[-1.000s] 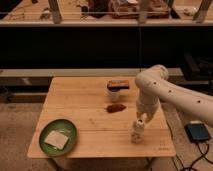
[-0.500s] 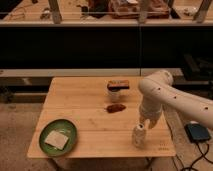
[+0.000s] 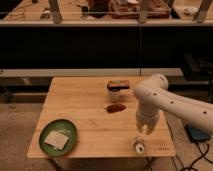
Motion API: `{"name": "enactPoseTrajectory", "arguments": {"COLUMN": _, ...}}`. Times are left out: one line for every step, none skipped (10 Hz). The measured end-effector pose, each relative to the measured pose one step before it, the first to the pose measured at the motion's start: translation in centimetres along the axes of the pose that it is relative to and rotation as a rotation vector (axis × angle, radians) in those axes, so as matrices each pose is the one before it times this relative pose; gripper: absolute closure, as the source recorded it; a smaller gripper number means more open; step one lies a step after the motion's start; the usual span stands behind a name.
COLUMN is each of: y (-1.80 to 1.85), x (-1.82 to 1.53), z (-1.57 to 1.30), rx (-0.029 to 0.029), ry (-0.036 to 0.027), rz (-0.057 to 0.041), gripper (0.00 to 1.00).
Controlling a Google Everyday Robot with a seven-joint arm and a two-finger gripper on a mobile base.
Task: Knock the bottle over
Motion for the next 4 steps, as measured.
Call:
{"name": "enactPoseTrajectory", "arguments": {"y": -0.631, "x": -0.965, "z": -0.069, "rx": -0.00702, "ry": -0.00204, "rz": -0.02893, "gripper": 0.66}}
{"name": "enactPoseTrajectory", "arguments": {"y": -1.290, "x": -1.592, "z": 0.032, "rx": -0.00676, "ry": -0.00173, "rz": -0.03150, "gripper": 0.66}}
{"name": "enactPoseTrajectory", "arguments": {"y": -1.225, "x": -1.332, "z": -0.019, "rx": 0.00304, "ry": 0.00138, "rz": -0.02220, "gripper": 0.66}}
{"name": "enactPoseTrajectory", "arguments": {"y": -0.747, "x": -0.940, "z": 0.047, "rx": -0.00061, "ry": -0.00105, "rz": -0.01096, "gripper": 0.66}}
